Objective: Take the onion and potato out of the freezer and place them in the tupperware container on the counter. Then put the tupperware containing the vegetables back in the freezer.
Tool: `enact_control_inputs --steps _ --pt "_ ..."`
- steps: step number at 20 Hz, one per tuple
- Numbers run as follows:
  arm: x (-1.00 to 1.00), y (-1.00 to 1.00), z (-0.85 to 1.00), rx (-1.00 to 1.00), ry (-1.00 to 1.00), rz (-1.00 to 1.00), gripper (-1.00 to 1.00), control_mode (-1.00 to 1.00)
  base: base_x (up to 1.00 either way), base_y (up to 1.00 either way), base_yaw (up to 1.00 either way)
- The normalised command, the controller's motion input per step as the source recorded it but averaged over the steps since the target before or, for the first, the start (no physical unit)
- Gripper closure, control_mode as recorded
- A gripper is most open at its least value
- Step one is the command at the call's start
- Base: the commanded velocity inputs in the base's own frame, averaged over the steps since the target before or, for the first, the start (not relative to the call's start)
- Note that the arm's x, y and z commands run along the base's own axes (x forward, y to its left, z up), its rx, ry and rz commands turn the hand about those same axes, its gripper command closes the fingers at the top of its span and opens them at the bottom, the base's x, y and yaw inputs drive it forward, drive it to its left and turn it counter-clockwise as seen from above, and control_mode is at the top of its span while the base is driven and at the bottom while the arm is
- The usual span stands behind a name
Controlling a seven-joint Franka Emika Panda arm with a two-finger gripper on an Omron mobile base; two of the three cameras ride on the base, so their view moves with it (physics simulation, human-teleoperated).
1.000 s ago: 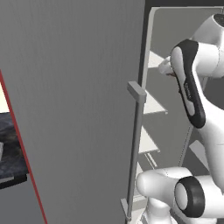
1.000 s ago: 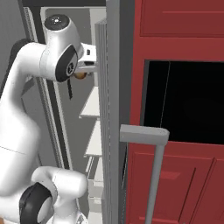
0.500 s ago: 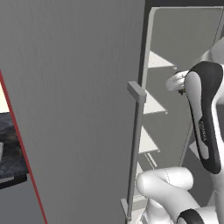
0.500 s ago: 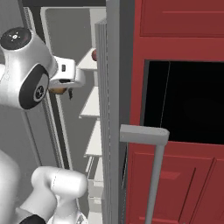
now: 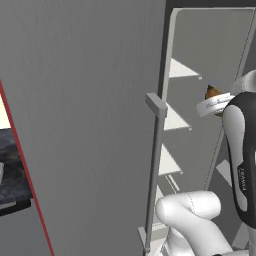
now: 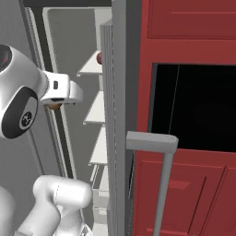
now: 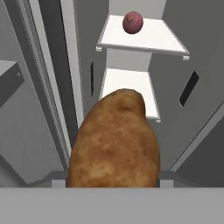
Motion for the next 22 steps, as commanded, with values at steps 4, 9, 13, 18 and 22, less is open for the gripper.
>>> enact_control_inputs --steps 4,9,13,18,22 --pt "-0.07 0.02 0.00 0.00 0.00 0.00 1.00 -1.00 0.00 0.00 0.00" --pt "0.00 0.00 0.00 0.00 0.00 0.00 1.00 1.00 -0.98 0.41 0.09" --pt "0.00 0.00 0.00 0.00 0.00 0.00 1.00 1.00 -1.00 0.96 0.07" --pt "0.00 0.00 0.00 0.00 0.00 0.00 1.00 1.00 -0.06 1.00 0.00" --pt "0.00 0.00 0.00 0.00 0.00 0.00 1.00 1.00 -0.03 1.00 0.00"
